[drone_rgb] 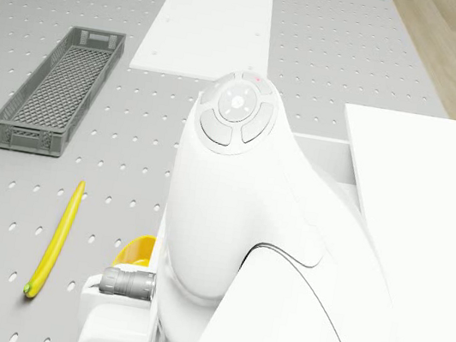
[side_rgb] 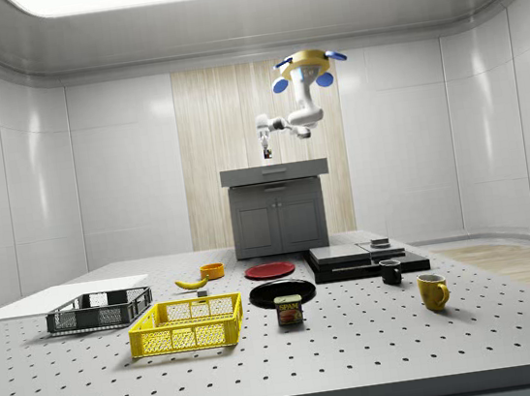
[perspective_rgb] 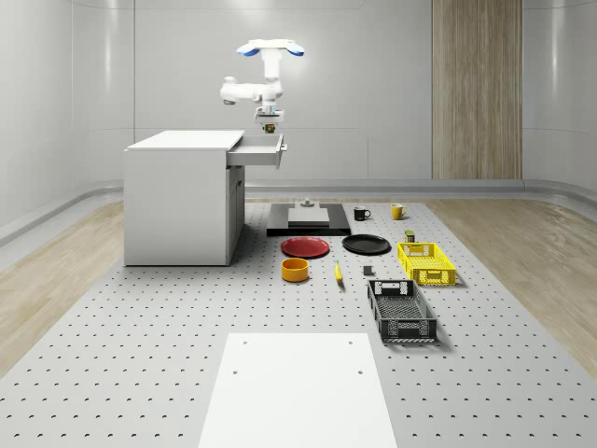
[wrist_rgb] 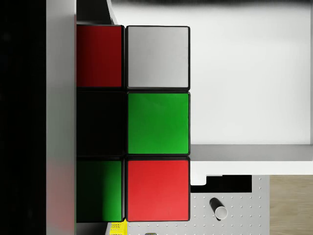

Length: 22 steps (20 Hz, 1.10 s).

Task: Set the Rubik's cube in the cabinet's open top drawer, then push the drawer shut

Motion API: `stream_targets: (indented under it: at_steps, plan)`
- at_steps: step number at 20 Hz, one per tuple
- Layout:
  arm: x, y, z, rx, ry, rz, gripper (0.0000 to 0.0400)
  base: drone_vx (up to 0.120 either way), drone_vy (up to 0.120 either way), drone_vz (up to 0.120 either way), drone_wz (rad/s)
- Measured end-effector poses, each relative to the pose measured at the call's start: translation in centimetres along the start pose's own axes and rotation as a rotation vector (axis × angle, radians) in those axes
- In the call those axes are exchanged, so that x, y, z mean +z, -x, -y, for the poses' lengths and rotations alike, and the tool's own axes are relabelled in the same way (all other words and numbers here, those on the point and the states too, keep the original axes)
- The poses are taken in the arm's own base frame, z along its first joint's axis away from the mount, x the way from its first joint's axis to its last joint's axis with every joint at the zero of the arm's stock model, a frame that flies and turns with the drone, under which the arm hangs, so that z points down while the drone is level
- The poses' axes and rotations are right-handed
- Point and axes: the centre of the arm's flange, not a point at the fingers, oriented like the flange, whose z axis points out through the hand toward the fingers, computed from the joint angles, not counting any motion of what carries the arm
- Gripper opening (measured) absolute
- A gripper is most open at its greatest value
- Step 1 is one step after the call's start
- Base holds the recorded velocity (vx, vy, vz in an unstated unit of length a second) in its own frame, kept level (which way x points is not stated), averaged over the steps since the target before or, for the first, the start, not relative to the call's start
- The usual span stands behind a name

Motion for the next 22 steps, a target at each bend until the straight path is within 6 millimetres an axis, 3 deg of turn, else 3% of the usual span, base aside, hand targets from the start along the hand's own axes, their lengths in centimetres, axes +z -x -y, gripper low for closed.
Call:
stream_targets:
  at_steps: [9,22]
  plan:
    - [0.0,0.0,0.0,0.0,0.0,0.0,0.0325,0.0,-0.116,0.0,0.0]
    - [4.7,0.0,0.0,0.0,0.0,0.0,0.0325,0.0,0.0,0.0,0.0]
